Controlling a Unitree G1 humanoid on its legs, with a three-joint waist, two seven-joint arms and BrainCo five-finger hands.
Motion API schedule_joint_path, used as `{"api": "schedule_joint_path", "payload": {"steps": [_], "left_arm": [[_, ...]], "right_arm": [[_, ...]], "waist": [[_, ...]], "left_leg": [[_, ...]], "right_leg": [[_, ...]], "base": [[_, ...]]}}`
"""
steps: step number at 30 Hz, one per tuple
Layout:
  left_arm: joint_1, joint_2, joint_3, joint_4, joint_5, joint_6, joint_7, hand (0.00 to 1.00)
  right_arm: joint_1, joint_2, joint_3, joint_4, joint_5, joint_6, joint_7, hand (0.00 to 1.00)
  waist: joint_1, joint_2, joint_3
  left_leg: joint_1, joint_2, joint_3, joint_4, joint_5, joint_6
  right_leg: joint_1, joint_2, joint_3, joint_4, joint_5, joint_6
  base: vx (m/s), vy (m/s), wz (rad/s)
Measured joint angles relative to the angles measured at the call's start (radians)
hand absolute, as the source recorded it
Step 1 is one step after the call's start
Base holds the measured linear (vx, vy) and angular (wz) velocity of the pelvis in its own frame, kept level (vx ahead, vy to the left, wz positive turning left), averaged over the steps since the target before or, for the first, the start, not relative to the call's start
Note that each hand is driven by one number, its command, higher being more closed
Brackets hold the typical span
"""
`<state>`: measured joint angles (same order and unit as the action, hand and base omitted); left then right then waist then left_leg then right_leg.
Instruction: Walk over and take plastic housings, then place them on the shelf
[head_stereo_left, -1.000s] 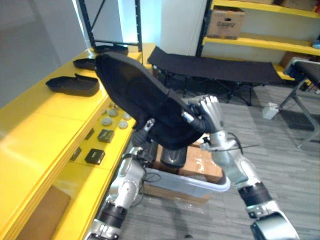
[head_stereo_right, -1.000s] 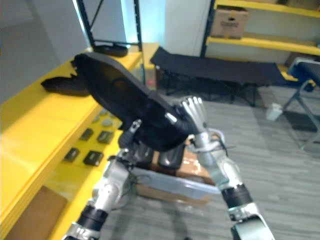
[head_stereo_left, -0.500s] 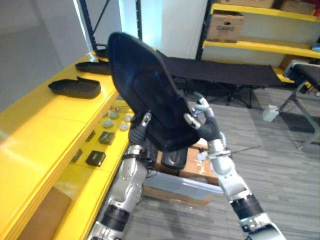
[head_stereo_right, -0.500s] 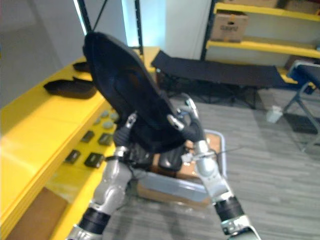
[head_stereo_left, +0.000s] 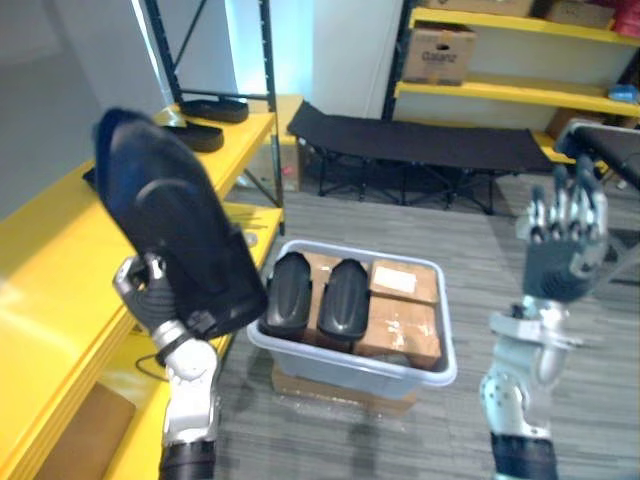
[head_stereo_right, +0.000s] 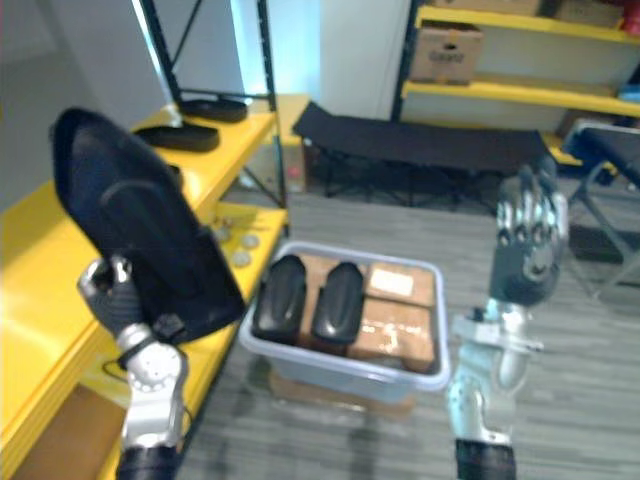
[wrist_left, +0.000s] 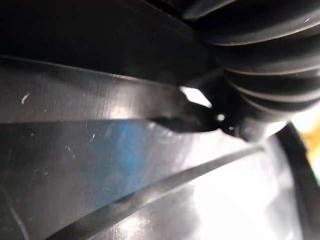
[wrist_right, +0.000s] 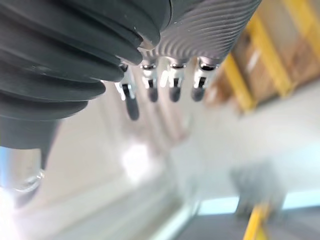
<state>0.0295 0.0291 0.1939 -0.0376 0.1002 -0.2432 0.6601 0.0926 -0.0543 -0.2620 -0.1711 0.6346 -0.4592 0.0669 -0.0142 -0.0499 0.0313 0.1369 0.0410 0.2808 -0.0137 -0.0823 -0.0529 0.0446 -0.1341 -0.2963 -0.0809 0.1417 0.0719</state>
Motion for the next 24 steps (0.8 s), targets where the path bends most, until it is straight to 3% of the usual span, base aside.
{"api": "schedule_joint_path", "payload": {"steps": [5, 10, 15, 19, 22, 24], "left_arm": [[0.091, -0.022, -0.005, -0.096, -0.016, -0.021, -0.044, 1.0], [0.183, -0.044, -0.054, -0.128, -0.095, -0.089, -0.135, 1.0], [0.211, -0.047, -0.09, -0.129, -0.102, -0.105, -0.174, 1.0], [0.208, -0.041, -0.087, -0.164, -0.103, -0.106, -0.156, 1.0], [0.204, -0.037, -0.074, -0.21, -0.1, -0.103, -0.099, 1.0], [0.205, -0.041, -0.019, -0.253, -0.09, -0.095, -0.057, 1.0]], "right_arm": [[0.159, 0.059, -0.01, 0.113, -0.035, 0.046, -0.057, 0.0], [0.232, 0.074, -0.011, 0.355, -0.074, 0.106, -0.144, 0.0], [0.254, 0.089, -0.008, 0.414, -0.124, 0.109, -0.158, 0.0], [0.243, 0.085, 0.007, 0.384, -0.176, 0.104, -0.151, 0.0], [0.211, 0.072, 0.053, 0.312, -0.179, 0.104, -0.122, 0.0], [0.143, 0.057, 0.125, 0.305, -0.179, 0.107, -0.099, 0.0]], "waist": [[-0.01, 0.005, 0.004], [-0.013, 0.026, 0.021], [-0.013, 0.045, 0.035], [-0.004, 0.035, 0.04], [0.002, 0.031, 0.042], [0.025, 0.028, 0.046]], "left_leg": [[0.001, 0.0, 0.026, -0.012, -0.003, 0.0], [-0.001, 0.001, 0.032, -0.012, -0.006, -0.001], [-0.014, 0.004, 0.029, -0.01, -0.008, -0.002], [-0.017, 0.005, 0.019, -0.009, -0.008, -0.003], [-0.047, -0.003, -0.029, 0.007, -0.01, 0.002], [-0.069, -0.011, -0.085, 0.022, -0.009, 0.007]], "right_leg": [[-0.012, 0.003, 0.023, 0.0, -0.001, 0.001], [-0.018, 0.004, 0.027, 0.0, -0.007, 0.007], [-0.029, 0.007, 0.024, 0.0, -0.01, 0.007], [-0.029, 0.007, 0.019, 0.0, -0.01, 0.007], [-0.025, -0.008, -0.029, 0.0, -0.013, 0.011], [-0.008, -0.021, -0.085, 0.0, -0.015, 0.014]], "base": [[-0.01, 0.003, -0.14], [-0.01, -0.002, -0.04], [0.0, -0.003, 0.01], [0.0, -0.007, 0.06], [0.0, 0.017, 0.45], [0.0, 0.022, 0.68]]}}
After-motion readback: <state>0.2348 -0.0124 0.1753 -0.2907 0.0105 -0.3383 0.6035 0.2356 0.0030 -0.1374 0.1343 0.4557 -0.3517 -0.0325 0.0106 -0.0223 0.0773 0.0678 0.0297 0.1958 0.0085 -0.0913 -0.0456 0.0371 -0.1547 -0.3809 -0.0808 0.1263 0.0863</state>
